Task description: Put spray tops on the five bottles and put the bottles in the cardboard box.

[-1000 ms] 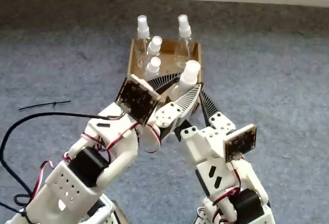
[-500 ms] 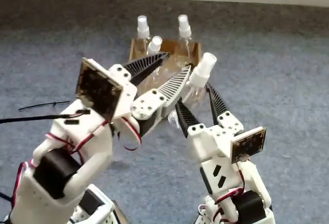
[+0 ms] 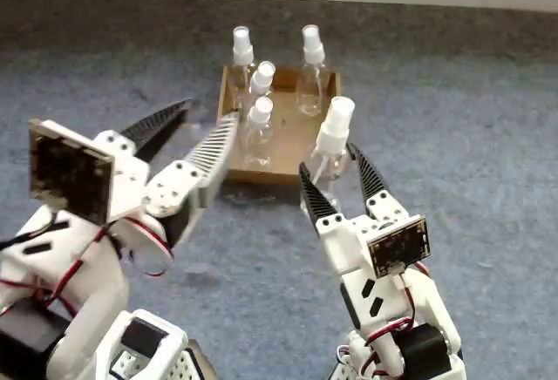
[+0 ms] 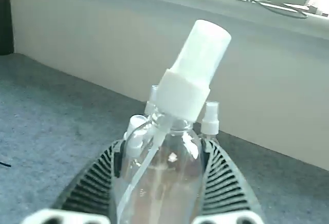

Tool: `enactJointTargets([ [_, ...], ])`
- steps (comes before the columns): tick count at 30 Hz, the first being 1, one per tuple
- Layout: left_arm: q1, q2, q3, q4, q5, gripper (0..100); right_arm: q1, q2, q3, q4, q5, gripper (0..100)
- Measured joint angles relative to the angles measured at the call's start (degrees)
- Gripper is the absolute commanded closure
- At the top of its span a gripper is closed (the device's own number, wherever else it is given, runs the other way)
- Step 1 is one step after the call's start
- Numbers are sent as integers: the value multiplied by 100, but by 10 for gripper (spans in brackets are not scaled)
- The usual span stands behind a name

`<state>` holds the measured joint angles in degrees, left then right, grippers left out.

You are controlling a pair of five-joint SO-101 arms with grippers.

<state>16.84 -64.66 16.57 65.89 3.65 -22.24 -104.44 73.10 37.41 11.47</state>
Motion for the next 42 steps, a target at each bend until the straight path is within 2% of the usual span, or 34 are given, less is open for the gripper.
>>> enactJointTargets([
  [4, -949, -519, 914, 53, 0, 853, 545, -9, 35, -818, 0, 995],
  [9, -1714, -1143, 2391, -624, 0, 853, 862, 800, 185, -1925, 0, 995],
  [14, -2312, -1477, 4334, -2031, 0, 853, 914, 2602, 176, -2892, 0, 995],
  [20, -2462, -1635, 6295, -3701, 0, 853, 914, 4809, -237, -3895, 0, 995],
  [25, -2462, -1644, 6488, -4035, 0, 853, 791, 5451, -237, -4413, 0, 995],
  [30, -2462, -1644, 6488, -4062, 0, 853, 360, 5679, -246, -5547, 0, 995],
  [37, -2462, -1644, 6488, -4070, 0, 853, 264, 5011, 378, -6163, 132, 995],
  [39, -2462, -1644, 6488, -4070, 0, 853, 352, 4879, 519, -6189, 721, 995],
  [42, -2391, -1644, 6488, -4070, 0, 853, 431, 4747, 633, -6224, 2233, 995],
])
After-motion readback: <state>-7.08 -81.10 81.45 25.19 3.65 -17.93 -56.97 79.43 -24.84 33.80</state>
